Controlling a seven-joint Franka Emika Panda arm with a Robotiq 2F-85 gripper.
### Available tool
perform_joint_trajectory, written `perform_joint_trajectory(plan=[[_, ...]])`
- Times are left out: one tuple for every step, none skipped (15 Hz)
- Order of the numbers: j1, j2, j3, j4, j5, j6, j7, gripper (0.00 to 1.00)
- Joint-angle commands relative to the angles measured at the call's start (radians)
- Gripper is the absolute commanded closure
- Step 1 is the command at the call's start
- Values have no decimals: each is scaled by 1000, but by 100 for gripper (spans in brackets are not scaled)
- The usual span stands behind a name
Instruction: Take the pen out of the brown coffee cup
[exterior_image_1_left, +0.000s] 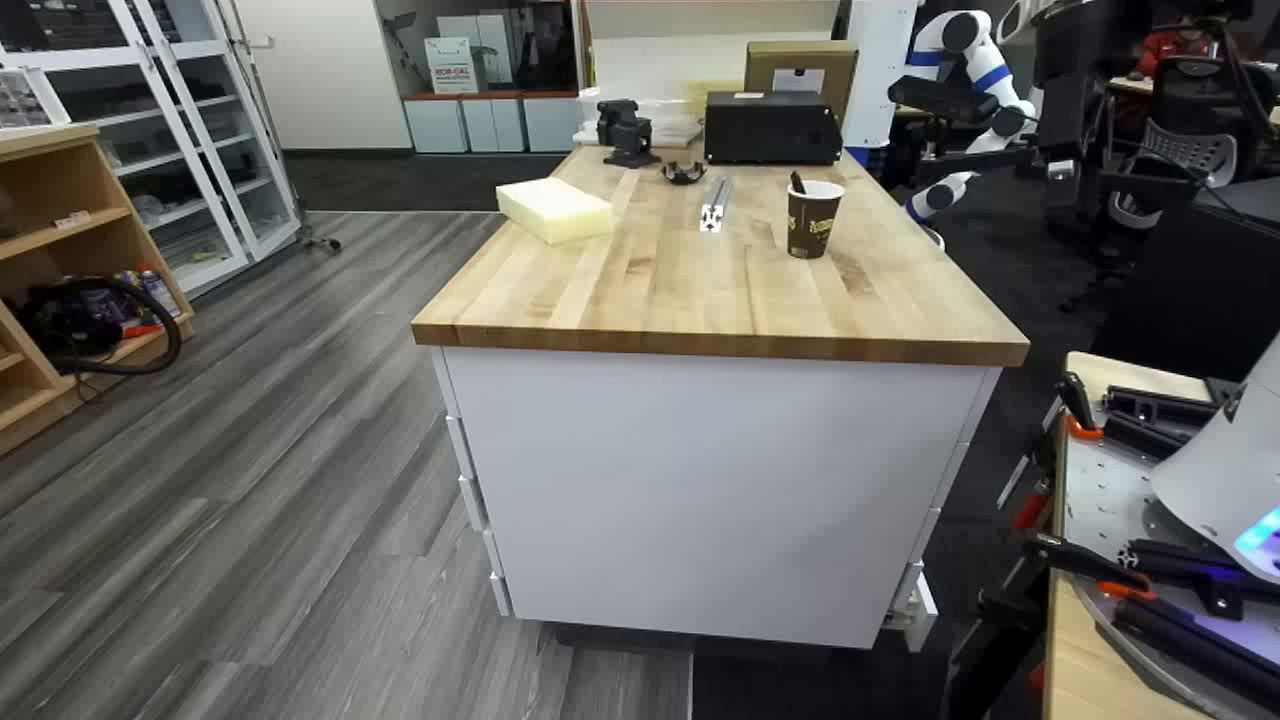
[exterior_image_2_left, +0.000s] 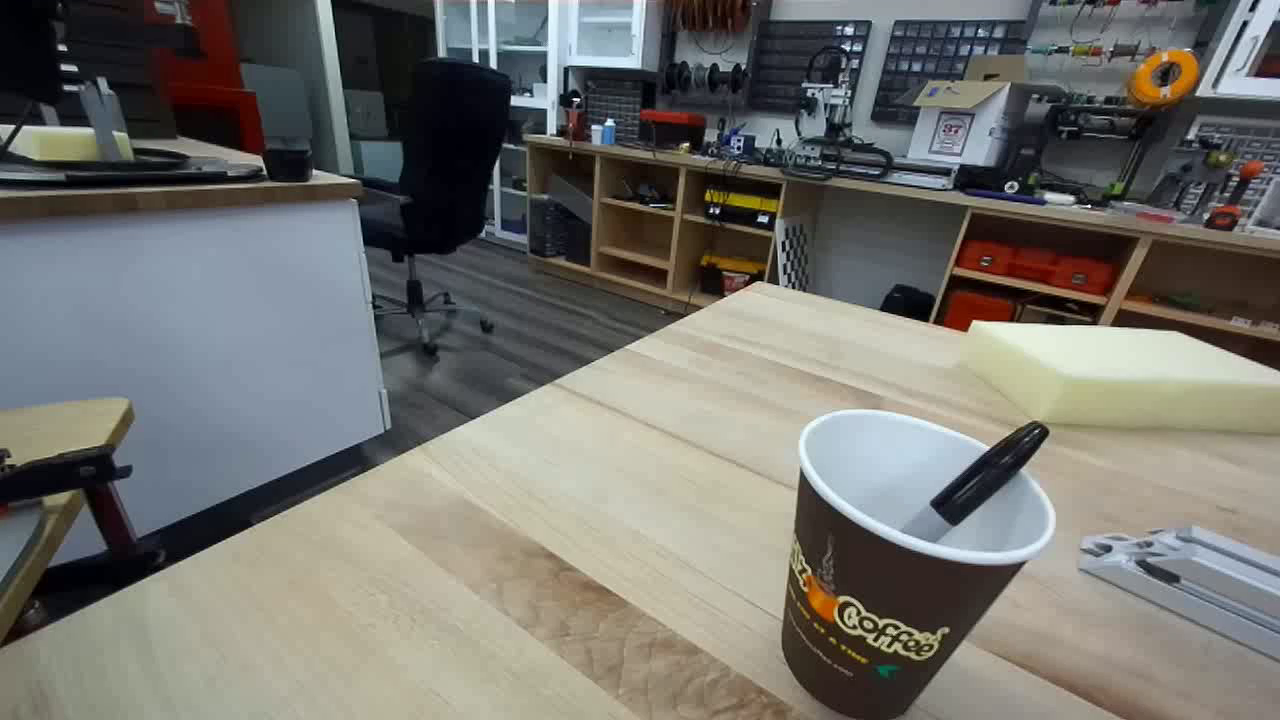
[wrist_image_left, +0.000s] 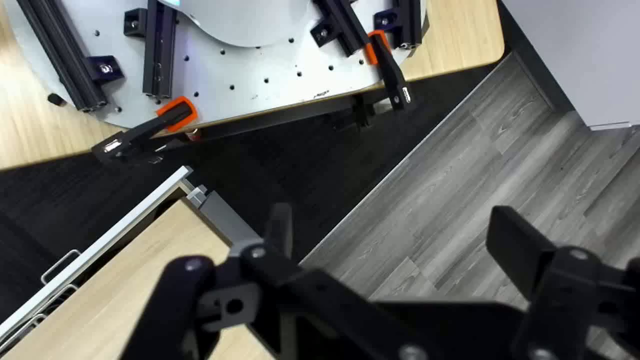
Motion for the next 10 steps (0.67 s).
perform_joint_trajectory(plan=[[-24,4,22,2,13,-4,-14,0],[-24,4,22,2,13,-4,-14,0],[-24,4,22,2,13,-4,-14,0],[-24,4,22,2,13,-4,-14,0],[-24,4,22,2,13,-4,-14,0],[-24,4,22,2,13,-4,-14,0],[-33,14,12,15,4,-11,-20,0],[-44,22,10,29,-15,-20,-19,0],[-57,29,8,43,-37,-29,-19,0],[-74,39,11,61,-68,-36,-14,0]])
